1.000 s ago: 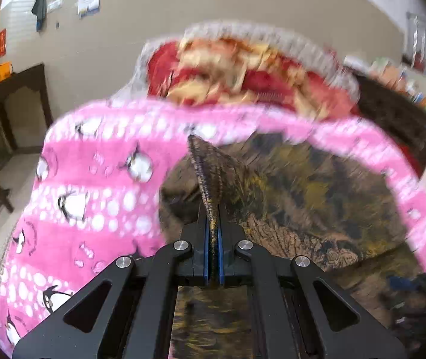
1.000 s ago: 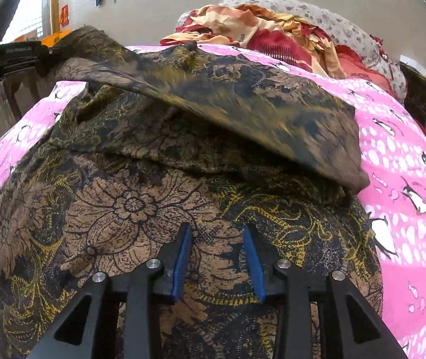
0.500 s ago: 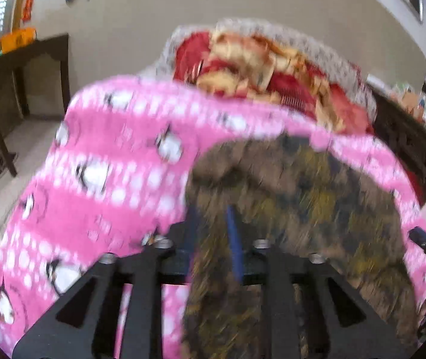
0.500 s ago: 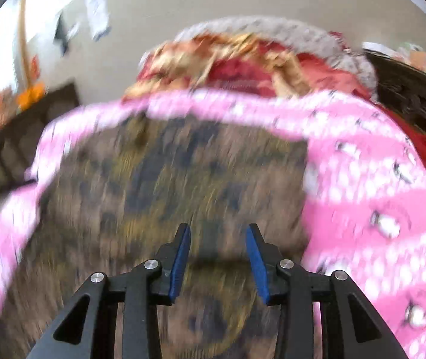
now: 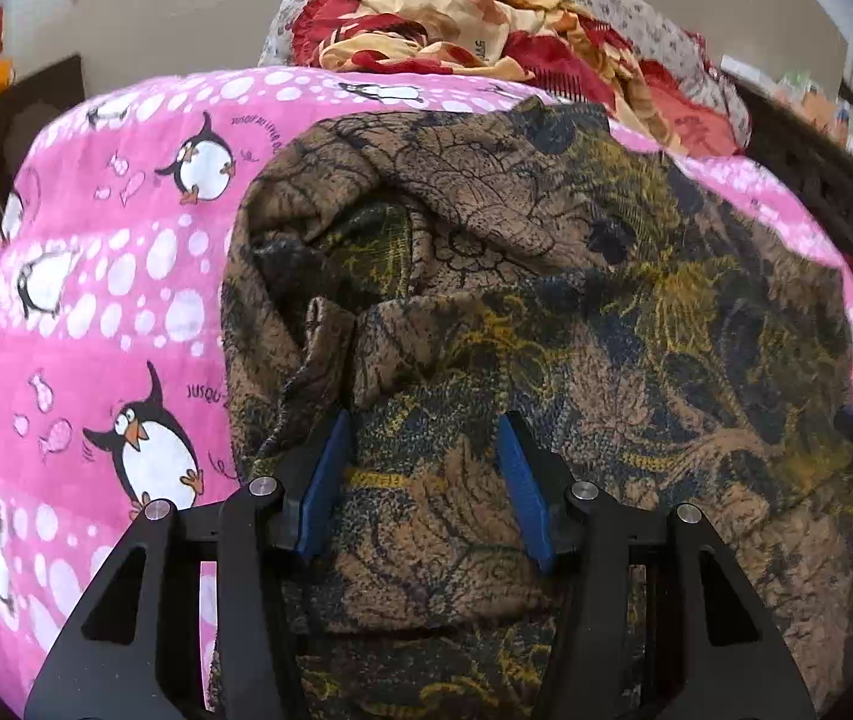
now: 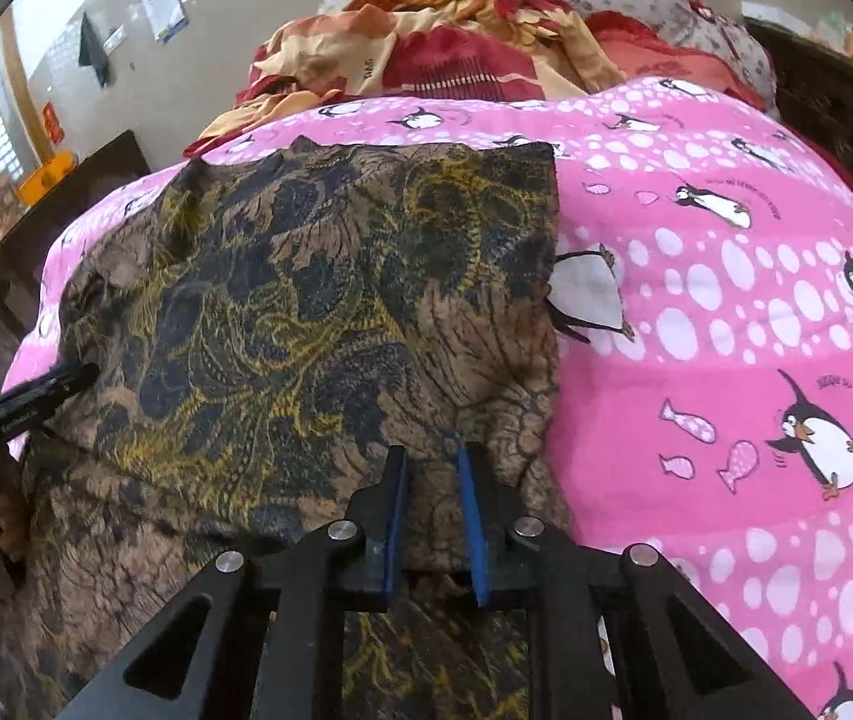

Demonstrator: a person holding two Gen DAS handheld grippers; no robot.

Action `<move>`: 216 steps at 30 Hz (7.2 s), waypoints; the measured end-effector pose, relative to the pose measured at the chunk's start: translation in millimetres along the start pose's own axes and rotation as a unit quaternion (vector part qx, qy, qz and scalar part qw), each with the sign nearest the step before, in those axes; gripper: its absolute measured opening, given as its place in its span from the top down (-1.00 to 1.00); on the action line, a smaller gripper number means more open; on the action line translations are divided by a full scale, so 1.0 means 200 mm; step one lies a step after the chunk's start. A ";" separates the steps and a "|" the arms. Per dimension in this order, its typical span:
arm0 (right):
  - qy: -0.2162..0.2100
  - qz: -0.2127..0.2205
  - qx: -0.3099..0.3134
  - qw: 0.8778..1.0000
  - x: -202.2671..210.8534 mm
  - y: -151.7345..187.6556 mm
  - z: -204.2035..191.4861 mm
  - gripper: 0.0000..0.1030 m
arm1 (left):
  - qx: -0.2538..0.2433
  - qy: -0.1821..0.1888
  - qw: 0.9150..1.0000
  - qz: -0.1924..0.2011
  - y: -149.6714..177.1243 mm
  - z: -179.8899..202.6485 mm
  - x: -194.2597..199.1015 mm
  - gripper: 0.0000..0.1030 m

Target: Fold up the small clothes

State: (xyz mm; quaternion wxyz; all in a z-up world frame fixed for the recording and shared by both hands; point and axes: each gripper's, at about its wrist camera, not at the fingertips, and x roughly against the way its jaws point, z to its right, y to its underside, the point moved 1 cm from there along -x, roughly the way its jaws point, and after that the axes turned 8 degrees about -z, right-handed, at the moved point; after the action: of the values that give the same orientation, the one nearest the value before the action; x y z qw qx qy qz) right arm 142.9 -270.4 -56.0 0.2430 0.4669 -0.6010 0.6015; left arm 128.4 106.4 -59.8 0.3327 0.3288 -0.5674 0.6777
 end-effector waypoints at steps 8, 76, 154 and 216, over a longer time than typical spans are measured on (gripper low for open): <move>-0.007 0.028 -0.047 0.998 0.13 -0.21 -0.01 0.71 | -0.012 -0.041 0.999 -0.001 -0.01 0.06 -0.03 -0.01; 0.095 0.007 0.051 0.994 -0.09 0.00 -0.32 -0.61 | -0.039 -0.023 0.998 -0.046 -0.06 0.14 -0.01 -0.65; 0.074 0.003 0.089 0.993 0.60 0.98 -0.33 -0.70 | -0.062 0.104 0.980 -0.158 1.28 -0.28 0.91 -0.73; -0.381 0.208 -0.035 0.900 1.50 1.28 0.19 0.94 | 0.019 0.355 0.935 0.011 1.15 -0.33 1.56 0.96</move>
State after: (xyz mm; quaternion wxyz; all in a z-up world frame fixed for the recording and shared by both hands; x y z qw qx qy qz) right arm -199.6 -428.9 66.3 -0.1186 0.5162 -0.7518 0.3928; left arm -240.6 164.4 61.2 0.4982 0.0667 -0.4029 0.7648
